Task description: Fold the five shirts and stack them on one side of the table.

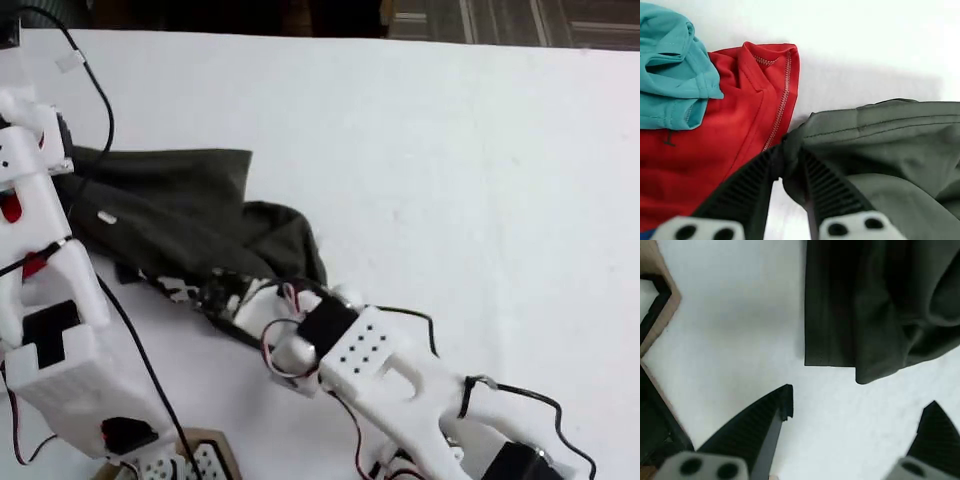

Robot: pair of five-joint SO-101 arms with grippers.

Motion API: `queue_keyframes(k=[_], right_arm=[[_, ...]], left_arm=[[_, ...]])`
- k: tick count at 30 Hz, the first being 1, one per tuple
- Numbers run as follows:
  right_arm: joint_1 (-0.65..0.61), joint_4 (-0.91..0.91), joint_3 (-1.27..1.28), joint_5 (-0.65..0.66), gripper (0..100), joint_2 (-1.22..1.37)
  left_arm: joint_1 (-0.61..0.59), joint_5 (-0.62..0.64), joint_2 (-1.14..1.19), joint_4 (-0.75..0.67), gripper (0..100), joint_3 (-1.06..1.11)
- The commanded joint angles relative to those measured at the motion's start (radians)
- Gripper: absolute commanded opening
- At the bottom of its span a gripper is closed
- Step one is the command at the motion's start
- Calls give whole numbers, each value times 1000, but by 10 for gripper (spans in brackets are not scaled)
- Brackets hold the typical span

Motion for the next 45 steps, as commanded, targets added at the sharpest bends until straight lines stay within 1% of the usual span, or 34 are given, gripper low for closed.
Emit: queue_keyframes(k=[1,4,9,13,16,19,24,27,30,36,38,41,45], right_arm=[[-53,4,-5,8,384,4],[-84,-18,20,8,384,4],[-84,-191,158,3,383,4],[-82,-269,199,2,383,5],[-82,-277,198,2,383,54],[-81,-280,183,8,378,163],[-81,-272,92,8,298,318],[-79,-272,49,8,290,372],[-24,-272,8,8,288,412],[236,-275,-110,9,286,464],[302,-271,-152,9,286,487],[343,-266,-187,9,286,506],[343,-211,-232,9,286,507]], left_arm=[[-12,-11,-12,-21,27,-8],[-12,-11,-12,-21,27,-8],[-12,-11,-6,-23,27,-7],[-12,-11,-5,-23,27,-2],[-12,-11,-5,-23,27,-4],[-12,-11,-5,-18,27,-4],[-12,-9,-5,-17,27,-2],[-12,-9,-5,-15,26,-2],[-12,-9,-5,-15,26,-2],[-12,-9,-5,-15,26,-1],[-12,-9,-5,-15,26,-2],[-12,-8,-5,-15,26,-2],[-12,-8,-5,-15,26,-2]])
